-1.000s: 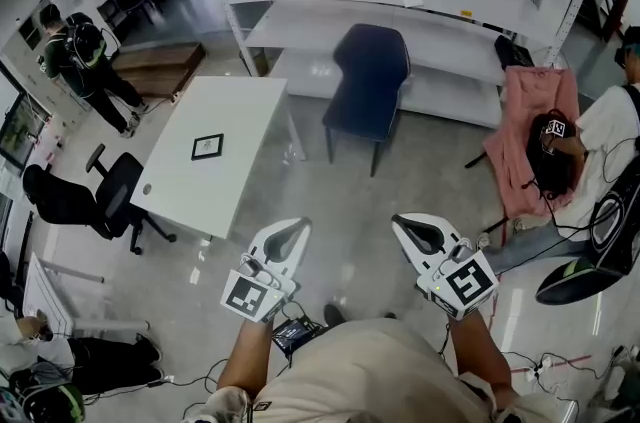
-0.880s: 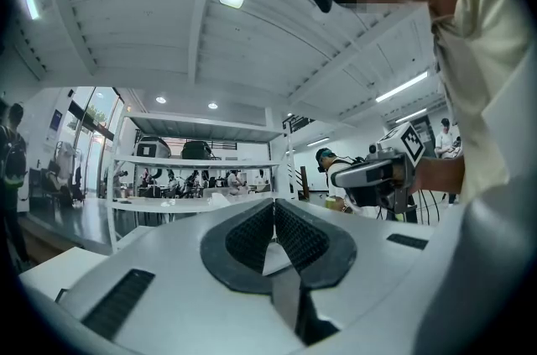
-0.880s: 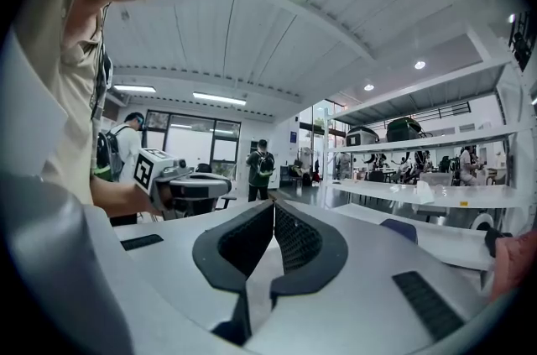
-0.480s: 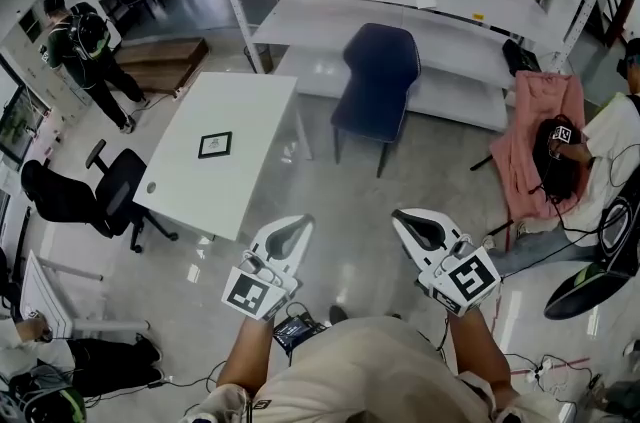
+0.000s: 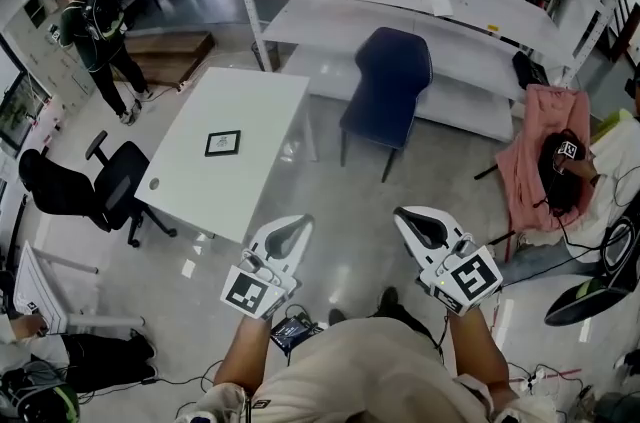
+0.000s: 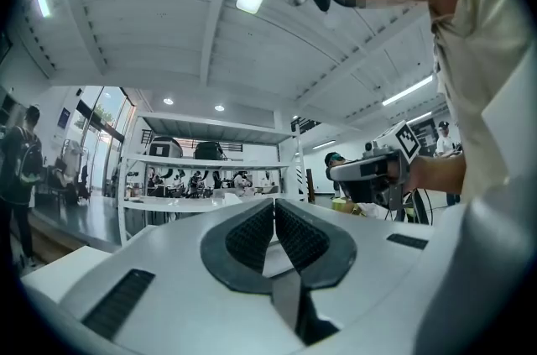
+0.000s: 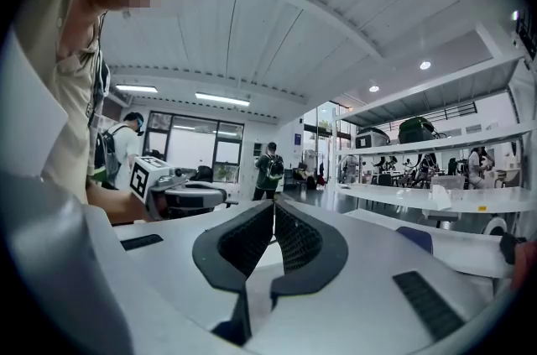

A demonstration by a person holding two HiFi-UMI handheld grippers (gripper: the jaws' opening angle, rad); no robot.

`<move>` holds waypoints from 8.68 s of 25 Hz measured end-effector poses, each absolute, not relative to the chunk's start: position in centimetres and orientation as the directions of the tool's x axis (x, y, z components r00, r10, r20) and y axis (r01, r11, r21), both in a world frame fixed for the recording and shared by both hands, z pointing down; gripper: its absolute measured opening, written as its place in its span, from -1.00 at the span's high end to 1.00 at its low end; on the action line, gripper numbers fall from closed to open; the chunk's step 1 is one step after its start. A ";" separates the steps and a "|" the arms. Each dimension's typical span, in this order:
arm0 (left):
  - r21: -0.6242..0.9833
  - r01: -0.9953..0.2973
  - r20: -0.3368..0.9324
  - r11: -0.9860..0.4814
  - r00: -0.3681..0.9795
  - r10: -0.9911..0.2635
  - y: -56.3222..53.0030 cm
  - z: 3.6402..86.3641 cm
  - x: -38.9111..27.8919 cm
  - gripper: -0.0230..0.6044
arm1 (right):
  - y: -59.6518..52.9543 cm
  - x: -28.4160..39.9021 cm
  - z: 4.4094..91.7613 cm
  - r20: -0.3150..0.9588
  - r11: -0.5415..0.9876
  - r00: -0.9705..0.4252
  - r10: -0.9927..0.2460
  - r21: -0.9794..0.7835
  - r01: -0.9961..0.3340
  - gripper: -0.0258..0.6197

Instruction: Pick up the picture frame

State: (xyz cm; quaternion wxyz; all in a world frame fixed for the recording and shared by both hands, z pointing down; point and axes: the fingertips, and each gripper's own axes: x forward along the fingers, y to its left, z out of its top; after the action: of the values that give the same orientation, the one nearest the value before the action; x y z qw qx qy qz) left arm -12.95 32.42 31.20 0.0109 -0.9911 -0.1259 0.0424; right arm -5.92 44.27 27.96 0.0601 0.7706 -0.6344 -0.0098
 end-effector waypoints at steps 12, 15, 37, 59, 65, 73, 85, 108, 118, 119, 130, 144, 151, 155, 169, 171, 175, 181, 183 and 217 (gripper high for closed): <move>-0.037 0.153 -0.056 -0.987 0.986 0.155 29.6 32.1 -6.8 0.87 | 40.8 1.6 28.9 0.051 -0.100 0.104 -0.993 0.080 -0.992 0.84; -0.043 0.128 -0.050 -0.991 0.990 0.130 29.2 32.3 -4.0 0.87 | 40.3 4.5 29.1 0.046 -0.072 0.075 -0.996 0.076 -0.995 0.84; -0.049 -0.096 -0.030 -0.994 0.995 -0.094 27.1 32.7 5.2 0.87 | 35.5 15.8 30.2 0.038 0.159 -0.157 -0.987 0.044 -0.986 0.84; -0.003 -0.194 -0.029 -0.981 0.981 -0.193 10.3 34.1 4.0 0.87 | 17.2 15.1 31.1 0.080 0.255 -0.252 -0.964 0.036 -0.966 0.84; 0.013 -0.223 -0.034 -0.975 0.974 -0.223 4.6 34.2 2.4 0.87 | 10.7 13.6 31.3 0.093 0.289 -0.285 -0.954 0.039 -0.956 0.84; 0.015 -0.290 -0.032 -0.957 0.956 -0.291 -1.5 35.3 -1.4 0.87 | 3.7 9.8 32.0 0.106 0.358 -0.353 -0.930 0.039 -0.933 0.84; 0.035 -0.425 -0.005 -0.905 0.905 -0.425 -8.1 37.0 -3.6 0.87 | -5.5 8.5 34.1 0.117 0.486 -0.481 -0.869 0.017 -0.874 0.84; 0.173 -0.688 0.098 -0.705 0.724 -0.683 -22.8 45.3 -1.4 0.87 | -24.9 9.4 41.9 0.212 0.689 -0.679 -0.703 -0.038 -0.724 0.84; 0.253 -0.755 0.221 -0.605 0.654 -0.724 -27.4 54.0 -1.2 0.87 | -30.8 9.0 48.6 0.291 0.711 -0.700 -0.653 -0.086 -0.698 0.83; 0.258 -0.758 0.237 -0.599 0.651 -0.721 -27.8 54.8 -1.1 0.87 | -31.4 8.9 49.2 0.299 0.712 -0.700 -0.648 -0.090 -0.697 0.83; 0.353 -0.802 0.395 -0.482 0.595 -0.700 -31.0 64.6 -0.8 0.86 | -35.5 8.6 57.3 0.404 0.723 -0.707 -0.581 -0.142 -0.676 0.83; 0.435 -0.822 0.543 -0.367 0.564 -0.622 -32.2 74.0 0.2 0.53 | -37.5 8.5 68.5 0.568 0.705 -0.674 -0.472 -0.216 -0.676 0.83; 0.461 -0.832 0.595 -0.310 0.548 -0.588 -32.5 77.2 0.9 0.43 | -38.2 9.1 73.0 0.627 0.689 -0.648 -0.433 -0.234 -0.686 0.59; 0.483 -0.832 0.609 -0.274 0.544 -0.578 -32.9 78.4 1.2 0.43 | -38.4 9.6 75.1 0.652 0.681 -0.638 -0.410 -0.246 -0.690 0.59; 0.450 -0.867 0.677 -0.215 0.488 -0.551 -33.1 80.5 1.1 0.39 | -37.6 9.6 79.5 0.709 0.673 -0.630 -0.317 -0.300 -0.676 0.59; 0.440 -0.871 0.684 -0.219 0.483 -0.547 -33.2 80.4 1.3 0.40 | -37.3 9.5 79.9 0.718 0.671 -0.624 -0.308 -0.301 -0.677 0.59; 0.422 -0.878 0.707 -0.224 0.474 -0.525 -33.2 80.9 1.0 0.43 | -37.1 9.5 80.5 0.734 0.653 -0.605 -0.309 -0.299 -0.696 0.61; 0.425 -0.878 0.714 -0.218 0.474 -0.516 -33.2 81.1 0.9 0.44 | -37.0 9.6 80.6 0.745 0.627 -0.587 -0.317 -0.299 -0.719 0.68; 0.429 -0.878 0.714 -0.210 0.472 -0.517 -33.1 81.3 0.9 0.46 | -36.8 9.8 80.7 0.747 0.615 -0.585 -0.316 -0.308 -0.726 0.68; 0.452 -0.878 0.572 -0.156 0.419 -0.705 -33.5 73.3 -1.8 0.72 | -34.5 8.3 71.7 0.608 0.616 -0.617 -0.499 -0.252 -0.747 0.76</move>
State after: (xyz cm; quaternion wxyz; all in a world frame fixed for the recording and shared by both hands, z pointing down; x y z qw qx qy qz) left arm -1.81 -33.48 73.26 -0.3804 -0.7516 0.5267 -0.1137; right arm 8.28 -34.53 71.74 0.2481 0.3605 -0.8639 0.2492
